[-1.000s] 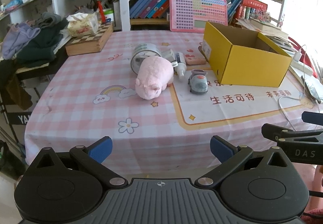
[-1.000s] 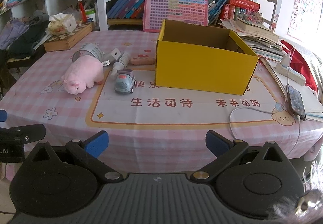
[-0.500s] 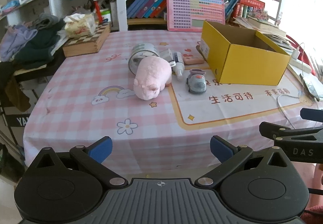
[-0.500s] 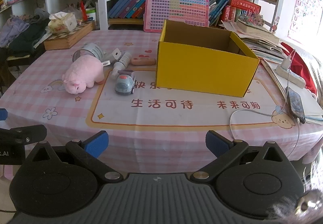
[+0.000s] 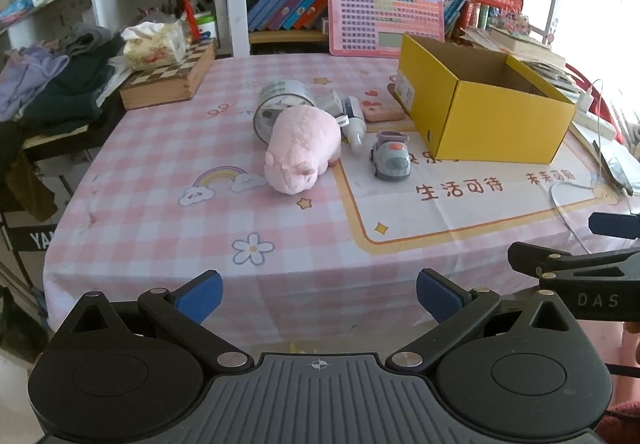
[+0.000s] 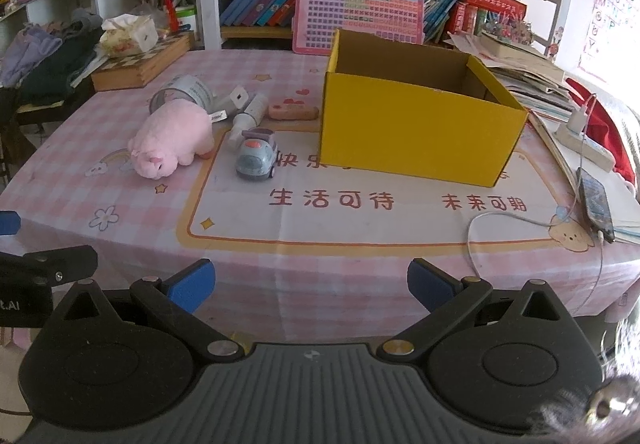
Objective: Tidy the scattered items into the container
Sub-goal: 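Move both tools toward the pink plush pig and grey toy car, then grasp the pink plush pig with the left tool while the right tool grasps the grey toy car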
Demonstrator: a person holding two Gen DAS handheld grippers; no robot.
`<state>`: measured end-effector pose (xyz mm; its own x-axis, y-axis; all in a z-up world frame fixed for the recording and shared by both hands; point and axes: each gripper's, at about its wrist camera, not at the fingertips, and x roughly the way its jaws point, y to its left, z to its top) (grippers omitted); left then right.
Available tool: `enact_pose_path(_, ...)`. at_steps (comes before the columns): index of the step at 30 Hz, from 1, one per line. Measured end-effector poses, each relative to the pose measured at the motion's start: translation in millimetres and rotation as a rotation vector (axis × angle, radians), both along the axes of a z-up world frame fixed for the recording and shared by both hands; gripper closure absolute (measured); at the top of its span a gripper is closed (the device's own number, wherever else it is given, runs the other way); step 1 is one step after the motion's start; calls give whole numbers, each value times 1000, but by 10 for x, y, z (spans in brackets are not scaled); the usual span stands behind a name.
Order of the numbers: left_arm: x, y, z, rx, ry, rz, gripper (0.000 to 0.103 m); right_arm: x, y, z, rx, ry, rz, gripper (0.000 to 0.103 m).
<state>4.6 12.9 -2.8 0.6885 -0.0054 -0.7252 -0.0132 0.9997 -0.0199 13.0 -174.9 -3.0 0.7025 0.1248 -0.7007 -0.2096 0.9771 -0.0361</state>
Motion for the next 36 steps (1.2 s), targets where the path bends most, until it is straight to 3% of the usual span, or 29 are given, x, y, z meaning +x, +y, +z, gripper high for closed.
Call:
enact_pose_path(19,-5,191,17,-14,-34,24,0,87,206,31,-15,-19,37,0)
enact_pose_path(28,-3,178,54,-11,-52,-15,0,102,267,61,-4,-36,69,0)
enact_pose_path(36,106,242,-8,-50,-14,11,0,176,267,33,-4,-29,79,2)
